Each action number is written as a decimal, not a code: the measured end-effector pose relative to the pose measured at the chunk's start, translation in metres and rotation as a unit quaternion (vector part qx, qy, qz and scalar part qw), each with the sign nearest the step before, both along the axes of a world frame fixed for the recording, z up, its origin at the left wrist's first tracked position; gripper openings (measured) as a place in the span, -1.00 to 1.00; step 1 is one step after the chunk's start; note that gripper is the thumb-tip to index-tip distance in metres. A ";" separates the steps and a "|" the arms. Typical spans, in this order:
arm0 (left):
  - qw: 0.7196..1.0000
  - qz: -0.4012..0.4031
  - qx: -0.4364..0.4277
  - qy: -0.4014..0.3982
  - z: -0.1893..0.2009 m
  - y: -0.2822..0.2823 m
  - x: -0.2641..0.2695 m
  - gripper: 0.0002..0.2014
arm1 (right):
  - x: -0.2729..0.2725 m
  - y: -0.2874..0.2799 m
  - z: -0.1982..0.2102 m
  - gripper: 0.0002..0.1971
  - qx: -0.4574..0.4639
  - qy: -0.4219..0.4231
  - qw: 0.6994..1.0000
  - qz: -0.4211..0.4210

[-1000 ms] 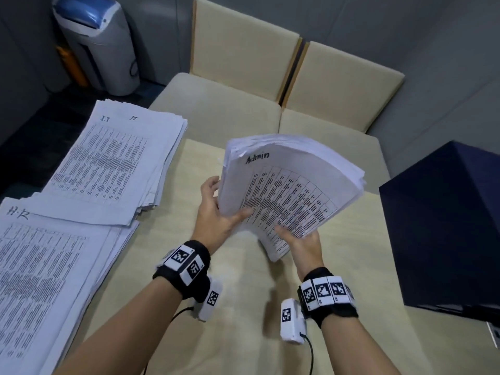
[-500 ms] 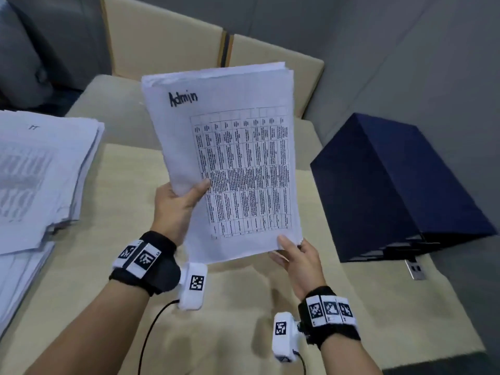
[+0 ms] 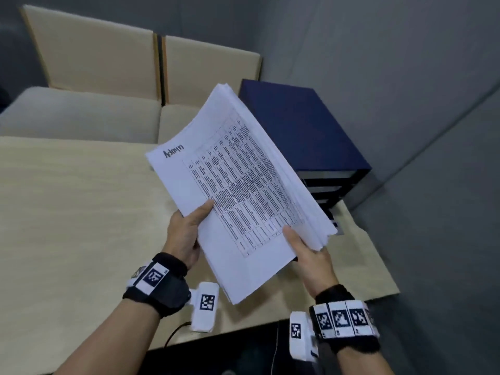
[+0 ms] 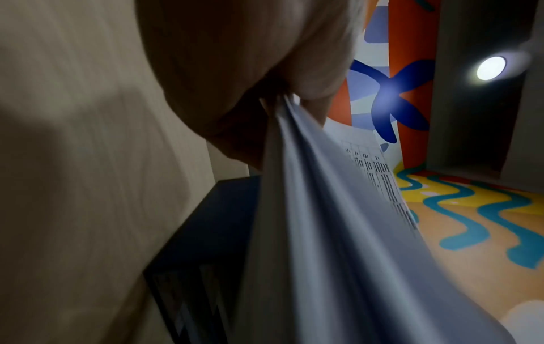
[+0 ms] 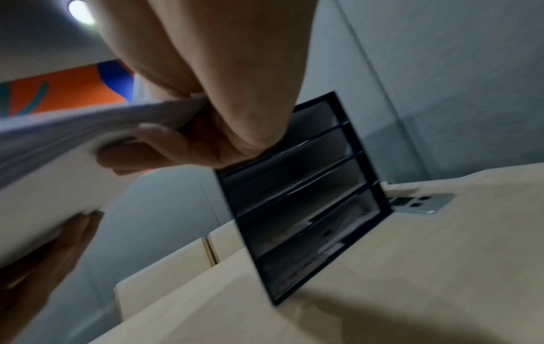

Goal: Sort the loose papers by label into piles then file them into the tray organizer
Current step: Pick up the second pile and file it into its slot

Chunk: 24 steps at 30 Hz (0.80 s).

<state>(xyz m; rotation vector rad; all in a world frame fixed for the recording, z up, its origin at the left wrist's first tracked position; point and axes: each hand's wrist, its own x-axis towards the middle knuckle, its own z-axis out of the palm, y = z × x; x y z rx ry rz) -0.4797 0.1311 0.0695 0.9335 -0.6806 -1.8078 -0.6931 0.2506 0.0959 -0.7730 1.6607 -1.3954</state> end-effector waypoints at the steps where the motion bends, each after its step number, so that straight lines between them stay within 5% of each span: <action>1: 1.000 0.001 0.003 -0.003 0.003 0.010 -0.011 -0.61 | -0.018 0.013 0.003 -0.67 0.003 -0.007 1.000 0.002; 5: 0.996 -0.056 -0.023 -0.066 0.020 0.053 -0.046 -0.67 | -0.087 0.063 0.012 -0.40 0.018 -0.072 0.997 0.005; 8: 0.978 -0.157 -0.042 -0.128 0.014 0.098 -0.074 -0.72 | -0.125 0.097 0.010 -0.71 0.040 -0.094 0.995 -0.014; 11: 0.960 -0.210 -0.035 -0.179 -0.004 0.139 -0.100 -0.78 | -0.149 0.136 -0.004 -0.77 0.081 -0.102 0.991 -0.040; 17: 0.967 -0.207 0.003 -0.150 -0.013 0.163 -0.134 -0.74 | -0.165 0.183 -0.023 -0.64 0.089 -0.147 0.979 -0.114; 24: 0.978 -0.161 0.060 -0.120 0.002 0.112 -0.167 -0.80 | -0.170 0.163 -0.007 -0.73 0.030 -0.156 0.973 -0.170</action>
